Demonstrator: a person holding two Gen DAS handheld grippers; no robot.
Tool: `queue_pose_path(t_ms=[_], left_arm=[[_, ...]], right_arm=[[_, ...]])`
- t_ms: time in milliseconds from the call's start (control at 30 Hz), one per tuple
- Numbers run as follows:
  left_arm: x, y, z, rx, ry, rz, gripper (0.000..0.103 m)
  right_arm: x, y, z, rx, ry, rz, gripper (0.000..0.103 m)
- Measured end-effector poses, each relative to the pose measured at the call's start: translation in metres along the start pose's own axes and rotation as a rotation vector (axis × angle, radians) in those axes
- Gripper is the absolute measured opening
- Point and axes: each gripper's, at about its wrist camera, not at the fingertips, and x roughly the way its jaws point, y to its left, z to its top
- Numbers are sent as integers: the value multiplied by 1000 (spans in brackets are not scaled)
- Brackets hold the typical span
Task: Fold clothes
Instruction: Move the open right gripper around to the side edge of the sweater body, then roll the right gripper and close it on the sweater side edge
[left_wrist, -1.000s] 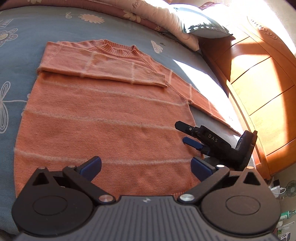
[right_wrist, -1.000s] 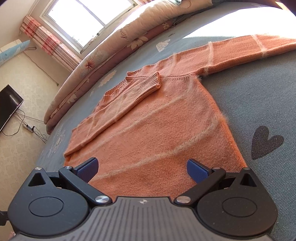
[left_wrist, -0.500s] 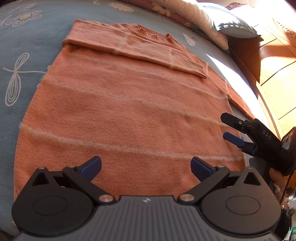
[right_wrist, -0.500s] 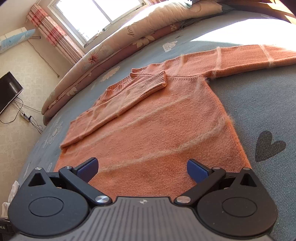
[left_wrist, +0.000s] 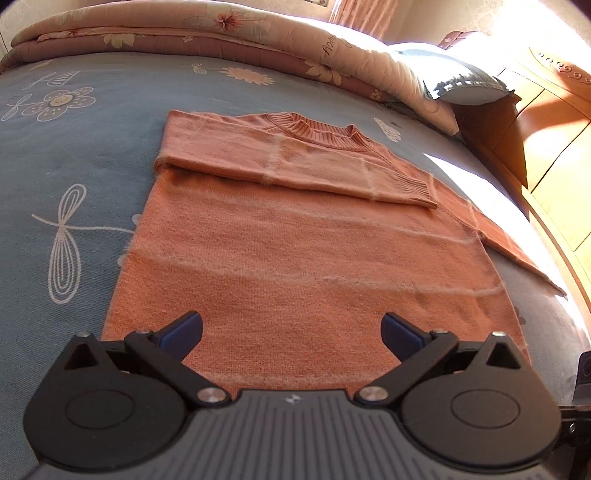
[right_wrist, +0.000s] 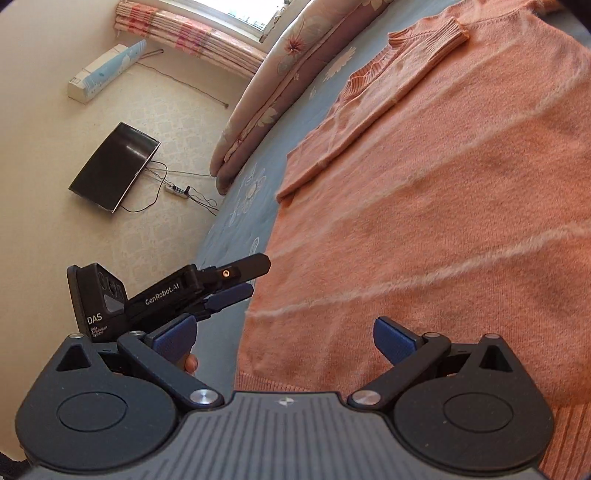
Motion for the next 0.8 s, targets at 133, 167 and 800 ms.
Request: queue_pose_path(t_ms=[133, 167, 800], left_arm=[[6, 0, 2, 20, -8, -36, 102], [8, 0, 3, 28, -10, -46, 102], [72, -26, 1, 355, -33, 11, 102]], right_arm=[[10, 9, -8, -34, 26, -95, 103], [6, 10, -10, -41, 19, -118, 103], [-2, 21, -43, -470, -61, -870, 103]])
